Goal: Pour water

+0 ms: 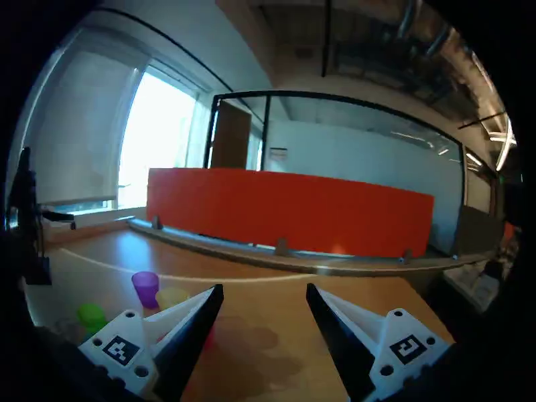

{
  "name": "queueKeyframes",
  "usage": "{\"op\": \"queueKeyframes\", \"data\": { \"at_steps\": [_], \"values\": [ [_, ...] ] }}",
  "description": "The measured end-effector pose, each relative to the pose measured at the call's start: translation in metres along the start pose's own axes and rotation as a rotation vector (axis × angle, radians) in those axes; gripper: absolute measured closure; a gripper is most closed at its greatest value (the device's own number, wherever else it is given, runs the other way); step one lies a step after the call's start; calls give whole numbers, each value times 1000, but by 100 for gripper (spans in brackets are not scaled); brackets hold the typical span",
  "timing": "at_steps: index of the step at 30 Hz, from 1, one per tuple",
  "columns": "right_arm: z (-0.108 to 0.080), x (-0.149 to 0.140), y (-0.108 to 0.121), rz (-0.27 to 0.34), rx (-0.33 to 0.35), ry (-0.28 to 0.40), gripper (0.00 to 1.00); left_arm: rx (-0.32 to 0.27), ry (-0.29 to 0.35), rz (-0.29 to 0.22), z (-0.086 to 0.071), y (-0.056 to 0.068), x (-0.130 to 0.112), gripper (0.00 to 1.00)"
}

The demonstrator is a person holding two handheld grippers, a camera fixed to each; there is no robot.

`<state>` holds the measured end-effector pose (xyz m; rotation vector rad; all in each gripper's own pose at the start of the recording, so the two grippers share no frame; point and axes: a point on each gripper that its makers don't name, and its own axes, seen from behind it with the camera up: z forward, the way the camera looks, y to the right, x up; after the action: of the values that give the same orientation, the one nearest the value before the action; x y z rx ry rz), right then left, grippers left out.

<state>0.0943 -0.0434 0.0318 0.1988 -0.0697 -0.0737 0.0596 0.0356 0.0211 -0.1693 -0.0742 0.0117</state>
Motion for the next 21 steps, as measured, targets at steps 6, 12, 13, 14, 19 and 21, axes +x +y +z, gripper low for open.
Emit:
{"op": "queueKeyframes", "data": {
  "at_steps": [6,12,13,14,19,21],
  "values": [
    [-2,6,9,86,-54,39,4,22,24,-44,-7,-2,-1,12],
    [-6,2,15,114,-100,61,4,50,50,-65,-12,-7,-3,12],
    [-8,0,16,117,-107,66,4,54,55,-69,-13,-7,-4,12],
    [-9,-1,17,119,-115,70,4,58,59,-72,-13,-8,-4,12],
    [-15,-14,19,120,-144,70,4,67,93,-91,-17,-8,-3,12],
    [-17,-18,18,118,-152,67,4,74,108,-93,-19,-9,-1,12]
  ]
}}
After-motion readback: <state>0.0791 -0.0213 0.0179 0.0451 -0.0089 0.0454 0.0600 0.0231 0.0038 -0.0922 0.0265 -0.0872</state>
